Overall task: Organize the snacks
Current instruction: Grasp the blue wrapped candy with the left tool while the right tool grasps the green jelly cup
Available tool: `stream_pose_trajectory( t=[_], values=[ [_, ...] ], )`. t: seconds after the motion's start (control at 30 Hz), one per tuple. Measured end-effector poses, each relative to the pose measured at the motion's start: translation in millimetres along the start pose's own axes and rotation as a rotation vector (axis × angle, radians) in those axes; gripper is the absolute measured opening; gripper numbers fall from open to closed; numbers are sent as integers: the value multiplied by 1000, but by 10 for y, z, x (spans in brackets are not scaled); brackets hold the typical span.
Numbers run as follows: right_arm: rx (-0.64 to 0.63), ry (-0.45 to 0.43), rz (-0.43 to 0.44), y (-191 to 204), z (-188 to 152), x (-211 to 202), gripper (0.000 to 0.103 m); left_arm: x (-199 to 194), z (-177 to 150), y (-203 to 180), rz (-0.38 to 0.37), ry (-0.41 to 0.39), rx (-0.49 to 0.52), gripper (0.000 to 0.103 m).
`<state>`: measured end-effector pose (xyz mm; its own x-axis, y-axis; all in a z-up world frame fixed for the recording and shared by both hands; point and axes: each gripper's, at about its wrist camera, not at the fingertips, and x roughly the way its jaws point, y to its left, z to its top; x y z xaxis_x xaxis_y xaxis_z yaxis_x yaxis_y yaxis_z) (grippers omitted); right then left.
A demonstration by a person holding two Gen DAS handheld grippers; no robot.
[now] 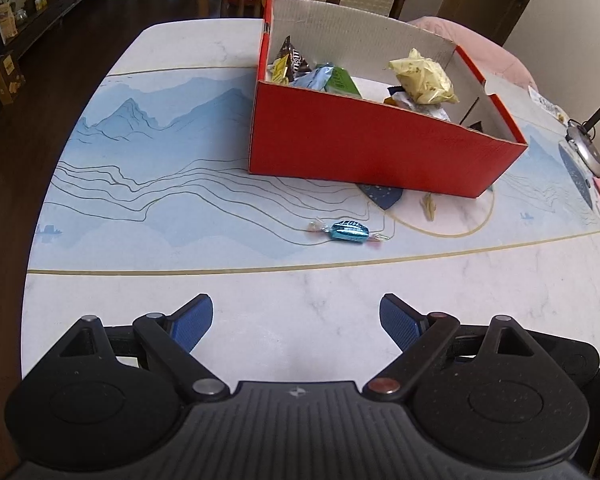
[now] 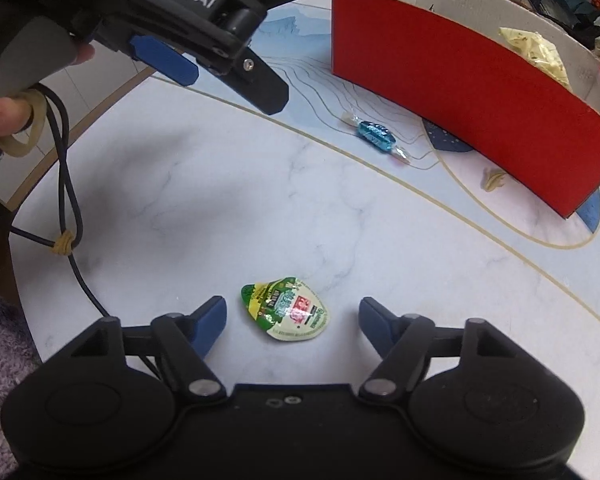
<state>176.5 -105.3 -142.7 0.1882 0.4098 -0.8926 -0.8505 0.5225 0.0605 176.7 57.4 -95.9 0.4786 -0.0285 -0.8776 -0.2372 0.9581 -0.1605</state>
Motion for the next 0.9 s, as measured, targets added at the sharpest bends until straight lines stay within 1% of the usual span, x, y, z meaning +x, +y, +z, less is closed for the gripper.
stream_pose_trajectory(
  t=[0.13, 0.27, 0.33, 0.37, 0.57, 0.7, 0.77, 0.83, 0.9],
  values=[
    [-18, 25, 4, -13, 10, 62, 59, 48, 32, -27, 10, 19, 15, 91],
    [-65, 26, -11, 12, 20, 70, 52, 117, 67, -61, 24, 39, 30, 91],
    [-77, 26, -19, 3, 35, 84, 43, 153, 89, -77, 32, 47, 35, 91],
    [-83, 26, -21, 2, 40, 84, 41, 174, 101, -84, 36, 51, 36, 91],
    [-78, 27, -35, -40, 36, 65, 36, 301, 223, -129, 40, 72, 14, 91],
    [-10, 1, -25, -203, 23, -45, 36, 419, 343, -218, 53, 76, -9, 91],
    [17, -12, -26, -287, 18, -104, 36, 497, 420, -288, 58, 78, -5, 91],
    [44, -23, -30, -374, 9, -158, 36, 597, 500, -352, 60, 92, -8, 91],
    [71, -32, -36, -451, -3, -199, 36, 704, 577, -382, 52, 117, -31, 91]
  ],
)
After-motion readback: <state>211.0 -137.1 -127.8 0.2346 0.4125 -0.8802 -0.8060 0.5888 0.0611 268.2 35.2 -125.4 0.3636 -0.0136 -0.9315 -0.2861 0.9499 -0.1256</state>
